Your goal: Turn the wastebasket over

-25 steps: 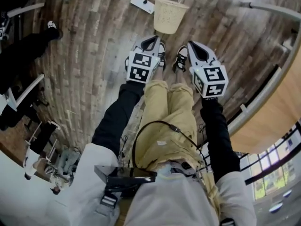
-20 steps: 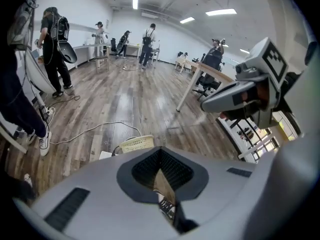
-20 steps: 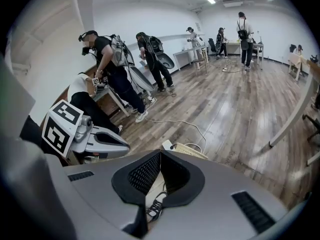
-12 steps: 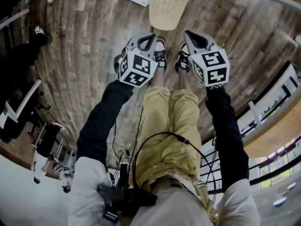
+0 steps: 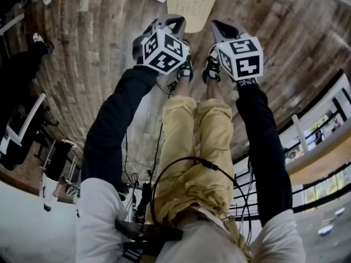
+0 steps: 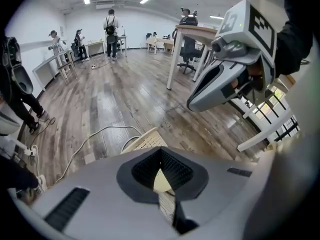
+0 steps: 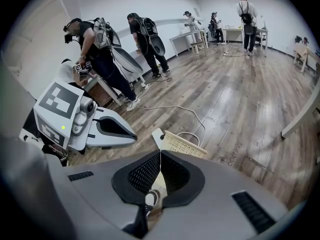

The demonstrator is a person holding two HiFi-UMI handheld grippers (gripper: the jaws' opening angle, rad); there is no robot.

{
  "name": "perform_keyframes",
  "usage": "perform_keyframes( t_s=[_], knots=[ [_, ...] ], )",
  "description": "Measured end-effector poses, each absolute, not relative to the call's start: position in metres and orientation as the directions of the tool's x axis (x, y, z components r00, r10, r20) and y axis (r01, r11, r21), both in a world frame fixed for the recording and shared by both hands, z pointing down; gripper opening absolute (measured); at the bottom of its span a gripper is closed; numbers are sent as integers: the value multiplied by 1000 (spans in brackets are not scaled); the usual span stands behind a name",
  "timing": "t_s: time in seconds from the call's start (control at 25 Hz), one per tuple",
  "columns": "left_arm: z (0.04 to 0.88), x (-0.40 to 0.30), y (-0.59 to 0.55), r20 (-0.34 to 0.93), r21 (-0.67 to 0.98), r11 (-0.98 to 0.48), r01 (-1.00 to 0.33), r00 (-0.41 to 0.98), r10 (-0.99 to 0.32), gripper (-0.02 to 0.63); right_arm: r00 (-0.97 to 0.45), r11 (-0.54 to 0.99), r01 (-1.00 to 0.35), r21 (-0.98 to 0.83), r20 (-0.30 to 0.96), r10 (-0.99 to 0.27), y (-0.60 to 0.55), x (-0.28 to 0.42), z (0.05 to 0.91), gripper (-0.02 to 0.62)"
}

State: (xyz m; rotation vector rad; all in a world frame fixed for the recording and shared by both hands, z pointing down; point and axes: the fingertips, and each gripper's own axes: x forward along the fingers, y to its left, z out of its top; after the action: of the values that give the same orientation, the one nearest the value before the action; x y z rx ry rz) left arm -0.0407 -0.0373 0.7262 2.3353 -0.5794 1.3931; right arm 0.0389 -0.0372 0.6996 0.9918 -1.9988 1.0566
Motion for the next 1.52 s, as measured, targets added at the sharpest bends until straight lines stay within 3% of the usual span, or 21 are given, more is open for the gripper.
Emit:
perform_keyframes(
  t_s=[0.32, 0.76, 1.04, 1.2, 1.52],
  knots=[
    [805, -25, -79, 907, 98, -862, -498, 401, -129, 9, -501, 373, -845, -383, 811, -303, -66, 56, 756, 21],
    [883, -4, -128, 953, 27, -964, -265, 299, -56, 135, -509, 350, -846, -403, 807, -301, -76, 69, 802, 21],
    [909, 9, -128, 969, 61, -990, -126, 243, 29, 133, -519, 323, -845, -426, 800, -302, -77, 72, 821, 21],
    [913, 13, -125, 971, 84, -990, -117, 231, 55, 129, -520, 318, -845, -431, 802, -295, -72, 71, 824, 21],
    [902, 7, -113, 974, 157, -978, -138, 183, 131, 52, -512, 323, -849, -419, 804, -303, -72, 78, 814, 21]
  ],
)
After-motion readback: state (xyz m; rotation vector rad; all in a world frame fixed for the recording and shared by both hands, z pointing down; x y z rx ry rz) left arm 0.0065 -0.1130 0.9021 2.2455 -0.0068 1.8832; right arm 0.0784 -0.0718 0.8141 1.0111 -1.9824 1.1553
